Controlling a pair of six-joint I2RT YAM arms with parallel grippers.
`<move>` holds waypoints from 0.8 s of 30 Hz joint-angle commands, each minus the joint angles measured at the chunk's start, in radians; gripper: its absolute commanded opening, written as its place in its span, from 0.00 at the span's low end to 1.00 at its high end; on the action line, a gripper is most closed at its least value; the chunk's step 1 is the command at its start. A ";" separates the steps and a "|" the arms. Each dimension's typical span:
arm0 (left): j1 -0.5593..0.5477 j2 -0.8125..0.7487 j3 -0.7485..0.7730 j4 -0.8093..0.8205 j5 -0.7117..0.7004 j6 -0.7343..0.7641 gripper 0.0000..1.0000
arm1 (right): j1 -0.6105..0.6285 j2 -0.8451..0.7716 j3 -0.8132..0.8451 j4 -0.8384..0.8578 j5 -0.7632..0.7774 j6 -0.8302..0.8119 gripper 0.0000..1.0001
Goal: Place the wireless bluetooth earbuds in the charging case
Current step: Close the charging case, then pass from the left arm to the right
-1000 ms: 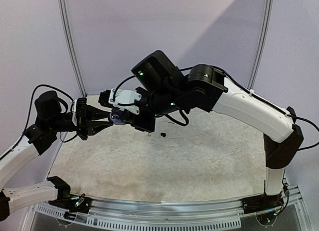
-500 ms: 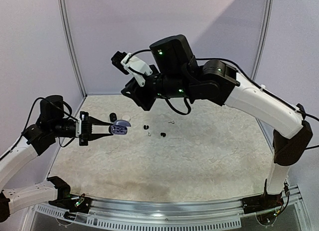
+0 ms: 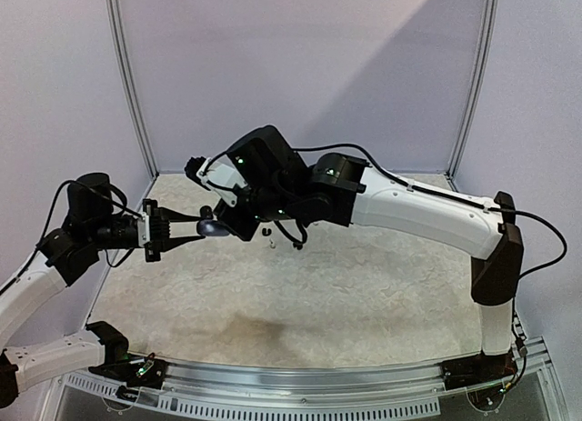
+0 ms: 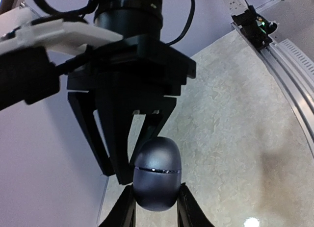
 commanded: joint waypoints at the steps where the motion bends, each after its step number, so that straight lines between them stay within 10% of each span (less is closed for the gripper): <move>1: -0.009 0.017 0.003 0.111 -0.077 -0.146 0.00 | 0.030 -0.099 -0.100 0.009 0.000 0.001 0.21; 7: -0.003 0.035 0.004 0.182 -0.066 -0.444 0.00 | 0.021 -0.192 -0.142 -0.010 0.131 0.037 0.38; 12: 0.000 0.063 0.013 0.479 0.008 -0.972 0.00 | -0.032 -0.306 -0.270 0.087 -0.063 0.096 0.98; 24: -0.015 0.097 0.040 0.768 0.066 -1.364 0.00 | -0.092 -0.376 -0.394 0.466 -0.391 0.143 0.93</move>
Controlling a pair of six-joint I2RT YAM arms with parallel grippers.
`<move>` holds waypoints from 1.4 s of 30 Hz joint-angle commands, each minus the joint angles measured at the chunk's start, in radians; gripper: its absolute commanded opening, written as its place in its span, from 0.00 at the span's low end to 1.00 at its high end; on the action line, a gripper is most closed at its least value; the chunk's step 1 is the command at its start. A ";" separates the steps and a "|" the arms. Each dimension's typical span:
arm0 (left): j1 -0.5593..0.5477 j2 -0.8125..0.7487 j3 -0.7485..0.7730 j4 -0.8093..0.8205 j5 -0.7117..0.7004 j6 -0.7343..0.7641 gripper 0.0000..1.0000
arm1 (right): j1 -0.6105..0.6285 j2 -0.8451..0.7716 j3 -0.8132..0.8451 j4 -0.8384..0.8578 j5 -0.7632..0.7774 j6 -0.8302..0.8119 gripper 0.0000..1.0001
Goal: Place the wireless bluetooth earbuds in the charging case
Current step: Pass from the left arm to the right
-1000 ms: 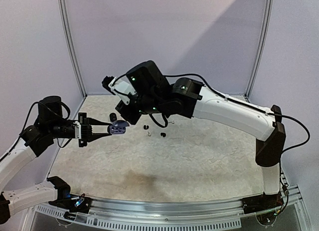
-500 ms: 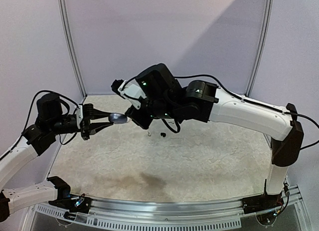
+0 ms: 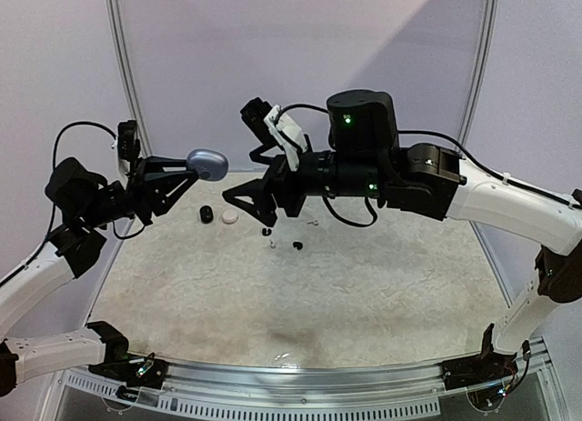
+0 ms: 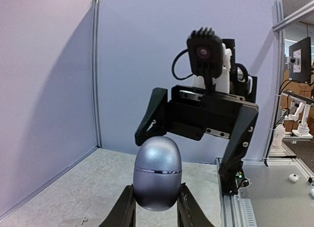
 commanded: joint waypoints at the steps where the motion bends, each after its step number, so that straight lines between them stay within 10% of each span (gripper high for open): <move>1: -0.016 0.006 0.037 0.081 0.040 -0.123 0.00 | -0.032 0.078 0.082 0.118 -0.163 0.056 0.91; 14: -0.029 -0.013 0.028 0.089 0.031 -0.098 0.00 | -0.032 0.167 0.152 0.152 -0.326 0.073 0.38; 20: -0.030 -0.022 0.012 0.083 0.024 -0.097 0.00 | -0.033 0.164 0.144 0.147 -0.311 0.110 0.48; 33: -0.030 -0.033 0.002 0.054 0.035 -0.065 0.00 | -0.032 0.155 0.153 0.156 -0.310 0.095 0.34; 42: -0.029 -0.030 -0.018 -0.035 -0.003 0.022 0.00 | -0.033 0.151 0.135 0.152 -0.349 0.092 0.00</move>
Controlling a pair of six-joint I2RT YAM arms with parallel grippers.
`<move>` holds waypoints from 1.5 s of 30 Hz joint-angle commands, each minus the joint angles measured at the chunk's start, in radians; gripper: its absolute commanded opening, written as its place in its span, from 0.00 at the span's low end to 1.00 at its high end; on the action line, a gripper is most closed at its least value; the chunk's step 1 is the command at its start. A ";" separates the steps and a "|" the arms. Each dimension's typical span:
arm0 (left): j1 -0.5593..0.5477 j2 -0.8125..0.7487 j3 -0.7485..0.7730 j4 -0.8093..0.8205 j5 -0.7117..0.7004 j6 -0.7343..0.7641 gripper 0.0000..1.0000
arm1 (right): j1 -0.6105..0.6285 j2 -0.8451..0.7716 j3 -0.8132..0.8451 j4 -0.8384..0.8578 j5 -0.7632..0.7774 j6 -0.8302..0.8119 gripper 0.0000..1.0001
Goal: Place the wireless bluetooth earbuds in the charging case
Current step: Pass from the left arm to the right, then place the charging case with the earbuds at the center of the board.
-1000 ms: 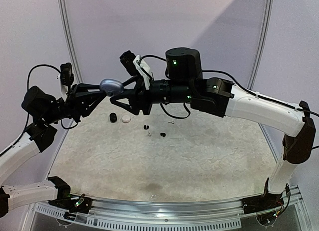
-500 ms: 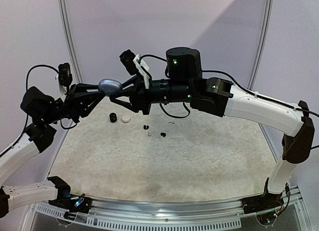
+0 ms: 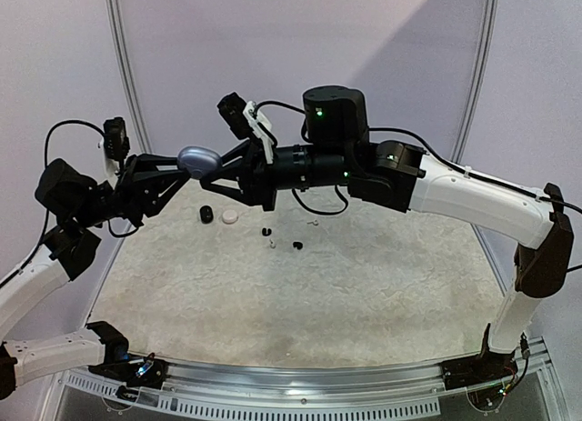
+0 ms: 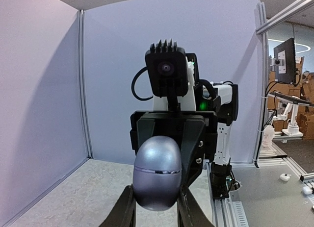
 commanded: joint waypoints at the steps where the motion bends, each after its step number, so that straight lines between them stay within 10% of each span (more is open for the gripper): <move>1: -0.008 0.004 -0.034 -0.081 -0.039 0.080 0.00 | 0.003 -0.009 0.003 0.018 -0.005 0.012 0.00; 5: -0.009 0.009 -0.036 -0.106 -0.042 0.097 0.00 | 0.004 -0.022 -0.015 0.021 0.000 0.007 0.00; 9: -0.007 -0.001 -0.035 -0.157 -0.123 0.153 0.77 | -0.006 -0.035 -0.023 -0.033 0.058 0.011 0.00; 11: -0.005 -0.006 -0.039 -0.184 -0.168 0.196 0.99 | -0.034 -0.056 -0.053 -0.067 0.097 0.050 0.00; 23: 0.011 -0.037 -0.097 -0.384 -0.469 0.302 0.99 | -0.481 -0.155 -0.633 -0.376 0.028 0.693 0.00; 40: 0.025 -0.027 -0.104 -0.432 -0.490 0.311 0.99 | -0.707 0.053 -0.855 -0.293 -0.287 0.670 0.00; 45: 0.037 -0.013 -0.101 -0.430 -0.486 0.315 0.99 | -0.731 0.089 -0.795 -0.463 -0.210 0.615 0.36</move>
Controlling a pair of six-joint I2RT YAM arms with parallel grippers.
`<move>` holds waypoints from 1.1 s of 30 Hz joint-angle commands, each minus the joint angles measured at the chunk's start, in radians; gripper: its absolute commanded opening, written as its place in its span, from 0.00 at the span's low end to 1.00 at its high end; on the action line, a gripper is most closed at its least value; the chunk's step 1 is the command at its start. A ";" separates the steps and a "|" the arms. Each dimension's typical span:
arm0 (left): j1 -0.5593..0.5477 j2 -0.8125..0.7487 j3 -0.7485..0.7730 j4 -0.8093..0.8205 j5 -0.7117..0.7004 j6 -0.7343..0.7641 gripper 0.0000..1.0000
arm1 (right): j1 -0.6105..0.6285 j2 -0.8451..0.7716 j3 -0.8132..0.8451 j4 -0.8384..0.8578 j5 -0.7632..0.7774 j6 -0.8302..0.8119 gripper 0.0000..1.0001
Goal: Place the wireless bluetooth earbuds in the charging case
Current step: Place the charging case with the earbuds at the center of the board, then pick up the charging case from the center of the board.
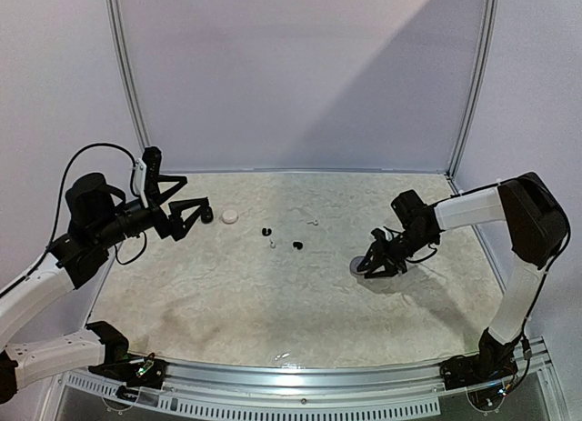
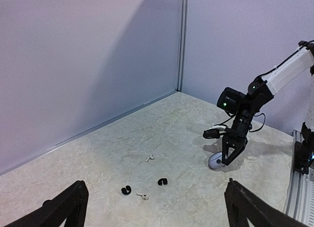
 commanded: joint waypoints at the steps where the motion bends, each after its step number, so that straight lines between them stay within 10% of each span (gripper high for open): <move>1: 0.019 0.015 -0.004 -0.021 -0.006 0.013 0.99 | -0.015 0.062 0.061 -0.219 0.115 -0.070 0.41; 13: 0.048 0.147 0.078 -0.141 -0.080 0.002 0.98 | -0.016 0.080 0.385 -0.588 0.444 -0.224 0.76; 16: 0.054 0.248 0.160 -0.264 -0.058 0.128 0.99 | -0.014 0.067 0.490 -0.654 0.558 -0.284 0.98; 25: 0.123 0.737 0.668 -0.824 0.012 0.750 0.99 | -0.013 -0.020 0.613 -0.476 0.691 -0.443 0.99; 33: 0.110 1.119 1.063 -0.893 -0.233 0.519 0.91 | -0.015 0.085 0.740 -0.460 0.733 -0.465 0.99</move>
